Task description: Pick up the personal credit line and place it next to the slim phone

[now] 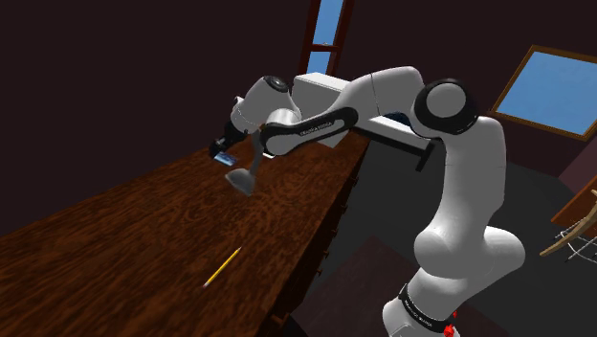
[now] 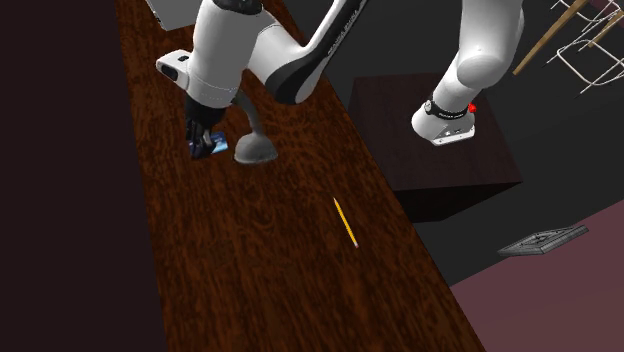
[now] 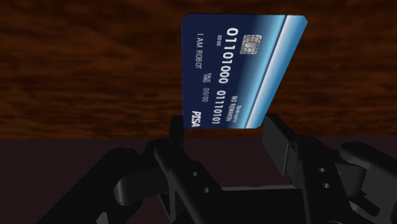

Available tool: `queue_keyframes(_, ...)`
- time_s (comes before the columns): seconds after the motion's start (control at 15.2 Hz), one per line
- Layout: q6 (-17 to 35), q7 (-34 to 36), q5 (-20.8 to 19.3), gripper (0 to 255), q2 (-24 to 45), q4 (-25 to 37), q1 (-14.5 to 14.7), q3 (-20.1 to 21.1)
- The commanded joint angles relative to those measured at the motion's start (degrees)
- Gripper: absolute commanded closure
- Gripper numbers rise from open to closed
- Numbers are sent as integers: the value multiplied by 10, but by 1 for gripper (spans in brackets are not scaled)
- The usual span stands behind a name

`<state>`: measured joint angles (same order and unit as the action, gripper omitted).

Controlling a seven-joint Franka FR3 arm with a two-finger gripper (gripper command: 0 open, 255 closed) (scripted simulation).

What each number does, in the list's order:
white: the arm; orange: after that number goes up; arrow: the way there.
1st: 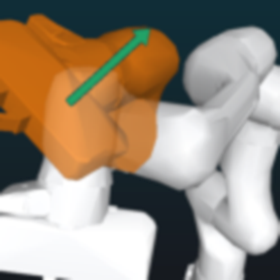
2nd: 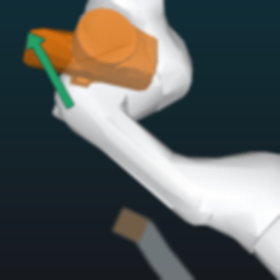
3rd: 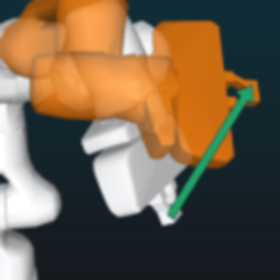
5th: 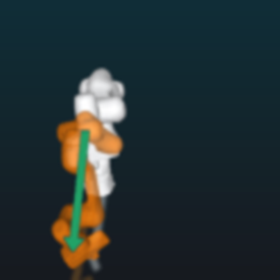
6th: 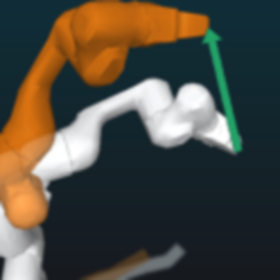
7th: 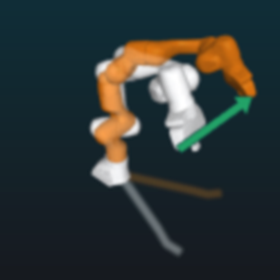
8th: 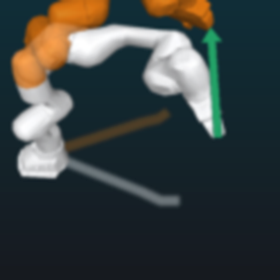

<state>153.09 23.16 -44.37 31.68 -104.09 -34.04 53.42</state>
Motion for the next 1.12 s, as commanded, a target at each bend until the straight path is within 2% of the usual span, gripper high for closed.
queue_keyframes(0.0, -11, -29, 2, 255, 29, 31, -2, -6)
queue_keyframes(0.33, -56, -105, 12, 255, 104, 140, 7, -16)
queue_keyframes(0.66, -113, -188, 26, 255, 187, 281, 34, -25)
queue_keyframes(0.92, -177, -264, 40, 255, 266, 442, 80, -32)
queue_keyframes(1.06, -229, -317, 51, 255, 325, 576, 126, -37)
